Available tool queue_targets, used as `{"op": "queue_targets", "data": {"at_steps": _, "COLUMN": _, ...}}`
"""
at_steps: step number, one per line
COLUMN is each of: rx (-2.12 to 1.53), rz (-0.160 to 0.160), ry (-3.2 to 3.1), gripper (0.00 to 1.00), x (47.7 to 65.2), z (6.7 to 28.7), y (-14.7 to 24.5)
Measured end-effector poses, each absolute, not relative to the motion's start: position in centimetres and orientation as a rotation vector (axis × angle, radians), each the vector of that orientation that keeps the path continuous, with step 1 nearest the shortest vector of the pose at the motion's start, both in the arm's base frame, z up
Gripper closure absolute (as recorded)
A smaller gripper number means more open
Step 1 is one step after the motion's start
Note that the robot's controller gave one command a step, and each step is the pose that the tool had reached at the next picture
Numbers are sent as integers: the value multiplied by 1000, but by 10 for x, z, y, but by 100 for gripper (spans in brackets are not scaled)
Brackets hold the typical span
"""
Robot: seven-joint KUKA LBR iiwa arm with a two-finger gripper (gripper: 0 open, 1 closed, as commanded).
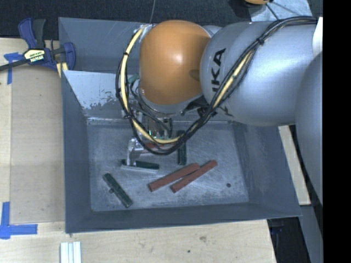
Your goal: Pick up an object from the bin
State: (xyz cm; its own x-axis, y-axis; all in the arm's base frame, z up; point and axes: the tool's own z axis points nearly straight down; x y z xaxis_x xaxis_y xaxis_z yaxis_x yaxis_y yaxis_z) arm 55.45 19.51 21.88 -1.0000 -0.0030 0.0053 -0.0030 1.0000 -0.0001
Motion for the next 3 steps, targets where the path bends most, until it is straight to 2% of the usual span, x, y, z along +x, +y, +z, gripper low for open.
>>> {"op": "queue_targets", "data": {"at_steps": 1, "rx": 1, "rz": -2, "ry": -3144, "gripper": 0, "x": 556, "z": 223, "y": 194}}
{"op": "queue_targets", "data": {"at_steps": 2, "rx": -29, "rz": -5, "ry": -3149, "gripper": 0, "x": 558, "z": 169, "y": 174}}
{"op": "queue_targets", "data": {"at_steps": 3, "rx": 205, "rz": -9, "ry": -3156, "gripper": 100, "x": 529, "z": 78, "y": 159}}
